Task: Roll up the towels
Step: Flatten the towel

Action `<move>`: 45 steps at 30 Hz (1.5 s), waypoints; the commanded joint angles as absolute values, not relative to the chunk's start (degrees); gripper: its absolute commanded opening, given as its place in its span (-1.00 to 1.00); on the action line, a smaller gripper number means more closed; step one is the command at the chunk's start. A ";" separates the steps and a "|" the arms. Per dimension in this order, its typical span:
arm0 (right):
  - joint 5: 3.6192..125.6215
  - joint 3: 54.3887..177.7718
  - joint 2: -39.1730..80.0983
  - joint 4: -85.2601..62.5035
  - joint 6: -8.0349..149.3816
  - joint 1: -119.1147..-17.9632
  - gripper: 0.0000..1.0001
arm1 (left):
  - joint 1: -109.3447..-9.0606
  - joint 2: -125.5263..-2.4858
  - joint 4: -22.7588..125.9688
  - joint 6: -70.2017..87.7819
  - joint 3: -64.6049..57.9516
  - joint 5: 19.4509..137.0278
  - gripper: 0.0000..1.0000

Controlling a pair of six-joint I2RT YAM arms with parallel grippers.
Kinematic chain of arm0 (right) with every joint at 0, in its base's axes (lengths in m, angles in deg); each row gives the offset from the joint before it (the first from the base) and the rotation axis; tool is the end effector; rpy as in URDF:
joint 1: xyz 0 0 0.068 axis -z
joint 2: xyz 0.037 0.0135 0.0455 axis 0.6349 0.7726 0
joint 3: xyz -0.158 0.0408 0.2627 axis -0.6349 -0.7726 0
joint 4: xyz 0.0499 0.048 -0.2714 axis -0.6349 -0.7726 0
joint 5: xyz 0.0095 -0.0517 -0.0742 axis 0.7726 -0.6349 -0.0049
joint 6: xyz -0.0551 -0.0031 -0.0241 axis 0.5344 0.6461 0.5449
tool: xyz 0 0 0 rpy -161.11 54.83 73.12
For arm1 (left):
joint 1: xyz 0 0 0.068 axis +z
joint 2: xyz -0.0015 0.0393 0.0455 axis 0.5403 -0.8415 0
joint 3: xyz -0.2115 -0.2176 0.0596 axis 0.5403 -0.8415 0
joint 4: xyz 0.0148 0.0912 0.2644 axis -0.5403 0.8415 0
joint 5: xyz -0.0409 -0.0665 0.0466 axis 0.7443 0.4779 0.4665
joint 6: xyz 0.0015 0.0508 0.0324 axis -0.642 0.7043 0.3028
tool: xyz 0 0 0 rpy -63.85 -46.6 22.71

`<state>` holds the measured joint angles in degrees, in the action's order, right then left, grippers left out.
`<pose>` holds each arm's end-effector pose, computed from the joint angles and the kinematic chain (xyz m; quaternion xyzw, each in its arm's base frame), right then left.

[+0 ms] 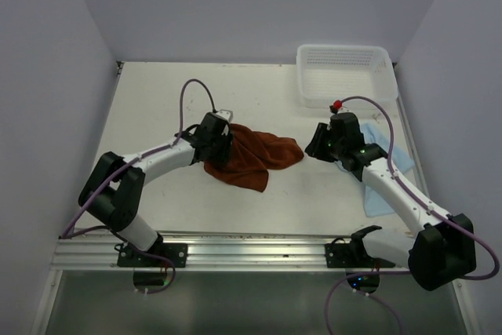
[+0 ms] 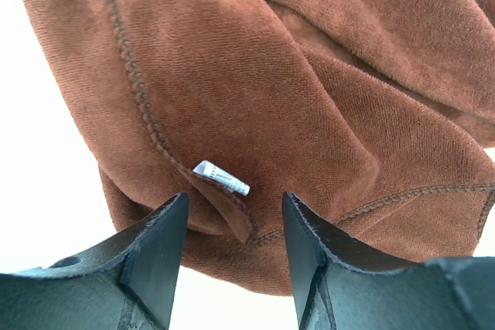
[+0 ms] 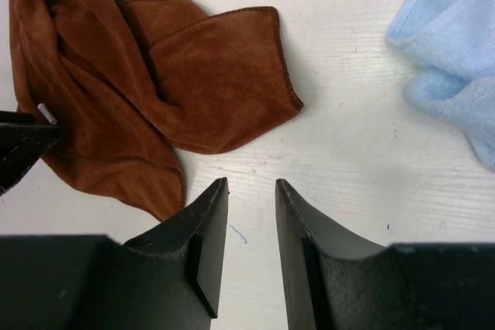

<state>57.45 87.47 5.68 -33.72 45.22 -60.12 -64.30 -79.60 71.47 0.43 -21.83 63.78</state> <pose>0.2397 0.0910 0.2792 0.0904 0.9098 0.1840 0.3608 0.2920 -0.1740 0.2049 0.0806 0.9493 -0.0837 0.2921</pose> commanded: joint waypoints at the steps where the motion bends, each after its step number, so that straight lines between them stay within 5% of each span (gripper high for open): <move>1: 59.00 86.68 4.42 -31.35 46.02 -59.45 -0.31 | -65.31 -80.62 72.34 0.68 -19.25 61.54 0.10; 10: 59.26 86.06 4.33 -30.91 45.85 -58.75 -0.31 | -66.72 -83.34 72.87 0.68 -18.98 58.38 -0.26; 17: 59.44 85.62 5.03 -30.21 46.20 -58.57 -0.31 | -66.72 -78.96 77.16 0.33 -18.72 50.13 -1.00; 29: 65.24 86.06 8.55 -25.29 47.96 -58.66 -0.17 | -66.72 -53.13 88.41 1.65 -14.50 24.05 -1.00; 35: 63.05 88.34 15.65 -21.77 46.11 -61.55 -0.10 | -66.63 -52.23 97.72 -2.56 -12.39 6.29 -1.00; 45: 55.40 99.23 26.91 -22.73 47.25 -64.90 -0.01 | -66.63 -50.74 95.90 -5.38 -17.21 1.51 -1.00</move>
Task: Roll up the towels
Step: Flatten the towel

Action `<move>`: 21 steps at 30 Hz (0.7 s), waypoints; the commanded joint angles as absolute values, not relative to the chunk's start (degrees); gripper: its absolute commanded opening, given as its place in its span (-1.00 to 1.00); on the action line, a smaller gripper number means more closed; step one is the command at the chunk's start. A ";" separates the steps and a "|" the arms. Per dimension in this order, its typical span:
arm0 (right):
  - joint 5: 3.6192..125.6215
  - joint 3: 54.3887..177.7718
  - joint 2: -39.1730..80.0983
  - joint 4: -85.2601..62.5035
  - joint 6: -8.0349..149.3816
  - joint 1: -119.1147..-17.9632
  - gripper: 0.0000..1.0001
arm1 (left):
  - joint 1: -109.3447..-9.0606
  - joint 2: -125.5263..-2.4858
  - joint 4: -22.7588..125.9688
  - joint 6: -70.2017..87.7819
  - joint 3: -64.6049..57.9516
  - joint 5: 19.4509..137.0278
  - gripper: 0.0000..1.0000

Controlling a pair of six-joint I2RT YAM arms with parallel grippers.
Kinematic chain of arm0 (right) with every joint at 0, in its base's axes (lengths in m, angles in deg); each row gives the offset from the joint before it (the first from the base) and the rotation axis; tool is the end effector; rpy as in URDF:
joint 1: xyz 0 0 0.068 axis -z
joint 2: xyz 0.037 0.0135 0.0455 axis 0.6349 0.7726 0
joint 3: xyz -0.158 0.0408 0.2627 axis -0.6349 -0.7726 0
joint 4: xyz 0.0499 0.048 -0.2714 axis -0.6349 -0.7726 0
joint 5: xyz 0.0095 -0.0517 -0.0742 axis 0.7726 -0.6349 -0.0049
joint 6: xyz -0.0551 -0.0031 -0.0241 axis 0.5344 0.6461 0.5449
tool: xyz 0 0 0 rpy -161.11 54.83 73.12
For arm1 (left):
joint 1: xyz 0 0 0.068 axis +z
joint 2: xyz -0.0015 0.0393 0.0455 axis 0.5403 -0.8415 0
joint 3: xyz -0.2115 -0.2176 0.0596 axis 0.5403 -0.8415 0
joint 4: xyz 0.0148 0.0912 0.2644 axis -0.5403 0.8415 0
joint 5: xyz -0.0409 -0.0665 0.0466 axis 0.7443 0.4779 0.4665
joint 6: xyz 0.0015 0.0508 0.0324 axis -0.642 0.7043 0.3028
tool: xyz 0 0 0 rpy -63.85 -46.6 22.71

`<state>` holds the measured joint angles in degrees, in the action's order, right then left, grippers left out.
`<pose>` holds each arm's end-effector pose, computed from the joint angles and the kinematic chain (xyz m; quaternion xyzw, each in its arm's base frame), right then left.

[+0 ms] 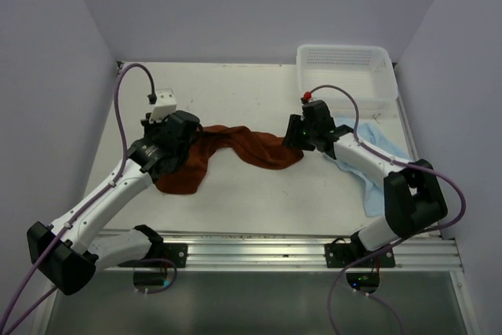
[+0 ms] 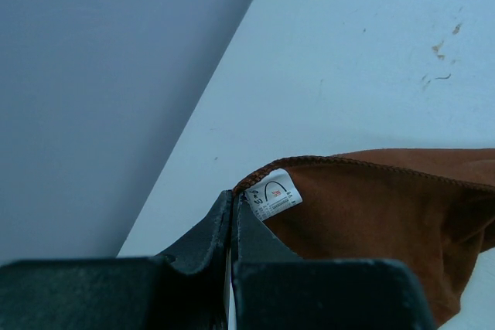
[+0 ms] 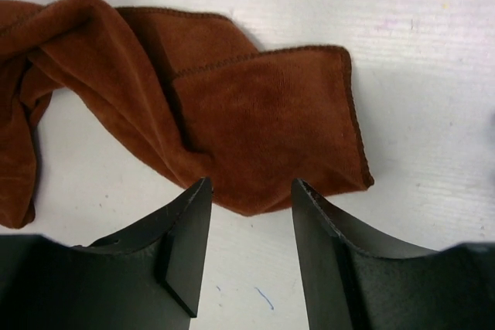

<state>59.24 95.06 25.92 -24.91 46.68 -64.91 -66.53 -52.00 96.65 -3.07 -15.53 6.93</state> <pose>0.3066 0.1482 0.2400 0.0355 0.9265 0.1926 0.3212 0.2031 -0.0883 0.3589 -0.1219 0.8057 0.2743 0.5106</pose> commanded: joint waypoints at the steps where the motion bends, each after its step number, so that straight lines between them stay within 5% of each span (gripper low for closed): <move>1: 54.79 100.03 28.57 -23.61 47.86 -64.99 0.00 | -66.72 -50.48 95.64 -5.47 -17.83 1.34 -1.00; 15: 54.25 104.00 39.84 -22.83 49.63 -64.90 0.08 | -66.63 -42.04 84.38 0.33 -25.31 3.88 -1.00; 21: 56.63 101.18 38.71 -21.15 48.66 -64.99 -0.70 | -66.63 -42.92 84.65 -0.02 -24.96 5.20 -1.00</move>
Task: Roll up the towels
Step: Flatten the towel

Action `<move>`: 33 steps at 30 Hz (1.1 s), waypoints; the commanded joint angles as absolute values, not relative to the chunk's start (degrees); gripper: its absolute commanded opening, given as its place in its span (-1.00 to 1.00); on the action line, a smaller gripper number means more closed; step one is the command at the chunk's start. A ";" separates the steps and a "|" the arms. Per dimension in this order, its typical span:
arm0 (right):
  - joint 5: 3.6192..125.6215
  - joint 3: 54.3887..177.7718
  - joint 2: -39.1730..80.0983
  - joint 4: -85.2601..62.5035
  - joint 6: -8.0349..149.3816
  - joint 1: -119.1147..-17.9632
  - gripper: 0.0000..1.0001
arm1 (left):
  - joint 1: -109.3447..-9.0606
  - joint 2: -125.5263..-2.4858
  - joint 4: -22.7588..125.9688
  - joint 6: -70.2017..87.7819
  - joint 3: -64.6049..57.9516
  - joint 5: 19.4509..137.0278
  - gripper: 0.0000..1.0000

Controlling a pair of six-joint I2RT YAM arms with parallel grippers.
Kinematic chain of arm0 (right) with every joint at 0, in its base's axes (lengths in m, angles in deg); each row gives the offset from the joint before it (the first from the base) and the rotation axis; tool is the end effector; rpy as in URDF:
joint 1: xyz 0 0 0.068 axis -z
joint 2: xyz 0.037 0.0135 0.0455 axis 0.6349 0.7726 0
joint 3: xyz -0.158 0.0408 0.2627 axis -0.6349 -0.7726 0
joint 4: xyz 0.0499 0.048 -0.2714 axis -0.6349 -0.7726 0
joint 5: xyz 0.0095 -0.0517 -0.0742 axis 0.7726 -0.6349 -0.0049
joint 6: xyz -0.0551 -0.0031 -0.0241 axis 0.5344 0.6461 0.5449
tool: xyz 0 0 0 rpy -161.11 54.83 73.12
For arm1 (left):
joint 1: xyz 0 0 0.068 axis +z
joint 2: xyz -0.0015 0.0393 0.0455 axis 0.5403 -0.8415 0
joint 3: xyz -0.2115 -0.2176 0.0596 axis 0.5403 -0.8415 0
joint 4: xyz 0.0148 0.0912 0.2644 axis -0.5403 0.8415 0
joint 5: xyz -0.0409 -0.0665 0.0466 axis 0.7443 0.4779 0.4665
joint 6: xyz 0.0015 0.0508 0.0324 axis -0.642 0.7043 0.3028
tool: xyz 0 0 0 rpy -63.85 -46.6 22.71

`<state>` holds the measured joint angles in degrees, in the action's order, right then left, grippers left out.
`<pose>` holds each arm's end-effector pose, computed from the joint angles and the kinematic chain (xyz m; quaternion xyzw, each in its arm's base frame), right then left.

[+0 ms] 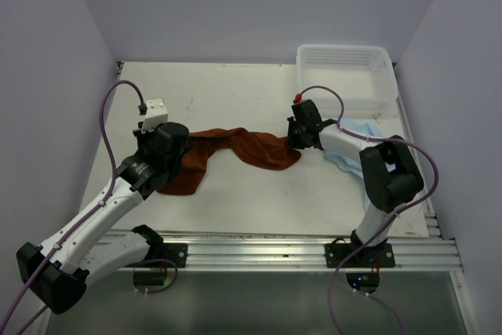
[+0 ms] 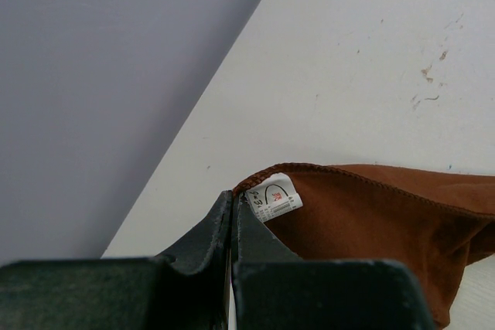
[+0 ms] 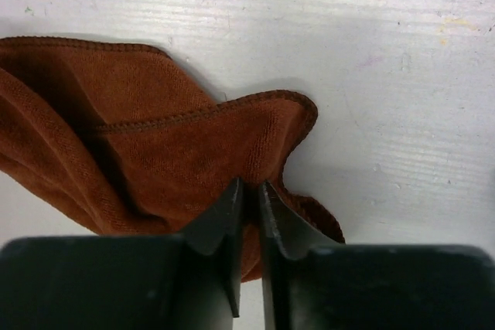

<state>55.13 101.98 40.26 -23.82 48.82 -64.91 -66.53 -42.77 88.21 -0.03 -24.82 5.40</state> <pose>0.3545 0.1675 0.1942 0.0313 0.9460 0.1332 0.2940 0.1760 -0.0695 0.3443 -0.1438 0.7820 0.2585 0.5487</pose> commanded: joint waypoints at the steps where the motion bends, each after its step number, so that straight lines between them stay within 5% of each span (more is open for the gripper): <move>1: 56.63 101.18 38.00 -21.50 48.83 -64.90 -0.80 | -66.72 -42.92 84.65 -0.02 -24.87 5.29 -1.00; 3: 56.19 101.88 36.07 -22.81 49.62 -64.99 -1.00 | -66.63 -42.92 84.65 -0.02 -24.78 5.47 -1.00; 13: 45.92 112.51 26.50 -30.91 59.36 -66.65 -1.00 | -66.54 -44.06 85.88 1.38 -17.67 3.27 -1.00; 21: 42.47 96.55 11.82 -31.79 56.34 -72.63 -1.00 | -66.10 -42.48 86.40 -0.19 -19.77 4.94 -1.00; 26: 43.71 85.89 6.01 -36.70 48.14 -73.16 -0.18 | -66.10 -41.69 87.99 -1.60 -21.88 6.25 -1.00; 33: 38.70 92.91 2.83 -40.31 49.71 -73.16 -0.14 | -66.10 -38.17 82.54 2.35 -23.90 11.17 -1.00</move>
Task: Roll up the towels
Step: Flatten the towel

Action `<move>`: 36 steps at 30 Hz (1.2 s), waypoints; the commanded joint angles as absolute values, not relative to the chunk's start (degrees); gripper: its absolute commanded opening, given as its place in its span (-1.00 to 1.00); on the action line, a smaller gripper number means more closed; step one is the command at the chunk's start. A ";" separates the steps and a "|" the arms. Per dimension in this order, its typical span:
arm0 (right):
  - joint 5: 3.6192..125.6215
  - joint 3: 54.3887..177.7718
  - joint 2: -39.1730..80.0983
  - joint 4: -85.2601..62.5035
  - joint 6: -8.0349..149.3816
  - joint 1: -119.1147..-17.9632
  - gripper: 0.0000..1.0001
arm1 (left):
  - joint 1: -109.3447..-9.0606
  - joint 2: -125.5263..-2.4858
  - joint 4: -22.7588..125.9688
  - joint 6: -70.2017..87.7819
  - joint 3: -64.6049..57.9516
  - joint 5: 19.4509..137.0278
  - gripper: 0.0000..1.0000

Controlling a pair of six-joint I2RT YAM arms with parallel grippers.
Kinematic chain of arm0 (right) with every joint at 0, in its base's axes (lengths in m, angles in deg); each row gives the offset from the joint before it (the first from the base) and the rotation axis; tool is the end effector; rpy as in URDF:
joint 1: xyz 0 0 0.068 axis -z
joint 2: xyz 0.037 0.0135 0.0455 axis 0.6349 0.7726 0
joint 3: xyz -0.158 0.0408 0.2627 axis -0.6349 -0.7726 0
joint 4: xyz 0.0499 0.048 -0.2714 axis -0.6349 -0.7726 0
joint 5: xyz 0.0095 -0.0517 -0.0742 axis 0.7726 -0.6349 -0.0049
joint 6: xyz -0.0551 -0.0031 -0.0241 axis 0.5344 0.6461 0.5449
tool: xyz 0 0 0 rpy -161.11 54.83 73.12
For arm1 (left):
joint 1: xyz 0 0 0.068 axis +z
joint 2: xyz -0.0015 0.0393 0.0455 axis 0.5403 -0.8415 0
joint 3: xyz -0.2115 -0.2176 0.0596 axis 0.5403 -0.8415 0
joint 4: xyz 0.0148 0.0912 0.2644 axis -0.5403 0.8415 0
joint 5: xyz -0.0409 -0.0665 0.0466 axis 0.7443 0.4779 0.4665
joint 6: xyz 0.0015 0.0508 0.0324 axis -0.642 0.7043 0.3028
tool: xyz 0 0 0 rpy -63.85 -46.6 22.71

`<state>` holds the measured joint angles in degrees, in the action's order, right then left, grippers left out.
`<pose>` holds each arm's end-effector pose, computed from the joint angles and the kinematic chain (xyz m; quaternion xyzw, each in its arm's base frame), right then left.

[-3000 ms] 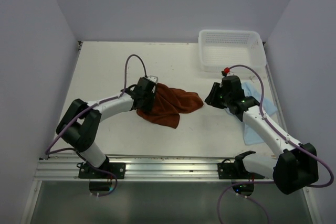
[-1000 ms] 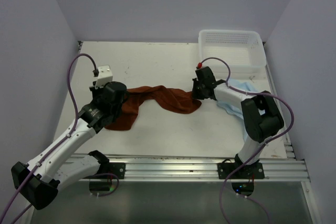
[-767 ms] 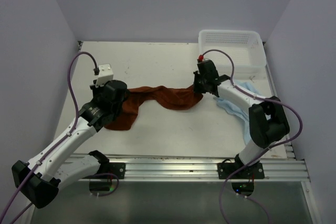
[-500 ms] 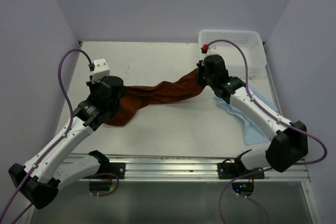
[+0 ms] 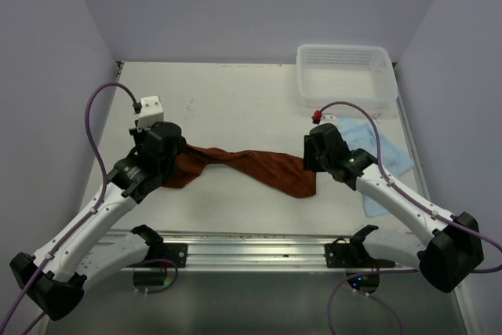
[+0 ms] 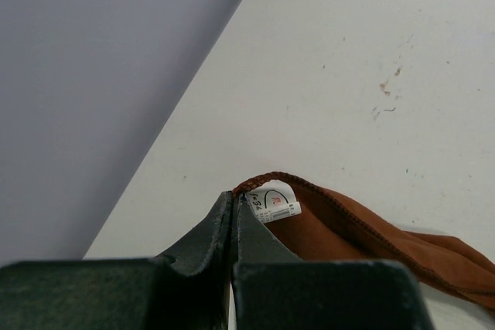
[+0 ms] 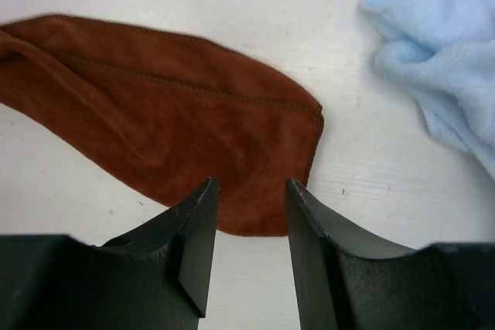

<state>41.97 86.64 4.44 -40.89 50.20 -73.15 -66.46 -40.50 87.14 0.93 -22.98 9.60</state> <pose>0.2057 0.1235 0.2698 -0.0066 0.9297 0.0710 0.3614 0.1702 -0.0672 0.3615 -0.1442 0.7830 0.2096 0.5676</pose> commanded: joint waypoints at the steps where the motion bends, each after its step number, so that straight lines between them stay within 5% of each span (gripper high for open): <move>1: 39.13 94.05 4.67 -40.14 49.98 -73.16 -0.14 | -66.10 -37.39 81.67 2.70 -24.34 11.35 -1.00; 11: 42.48 95.65 17.86 -36.71 49.89 -70.88 -0.30 | -66.10 -34.57 79.29 3.58 -27.94 9.68 -1.00; 18: 43.88 90.46 18.57 -35.92 49.27 -62.19 -0.32 | -66.10 -36.85 78.05 4.20 -28.30 10.74 -1.00; 36: 49.33 84.83 26.92 -26.61 48.05 -59.54 -0.34 | -66.10 -37.38 76.82 5.08 -28.74 12.32 -1.00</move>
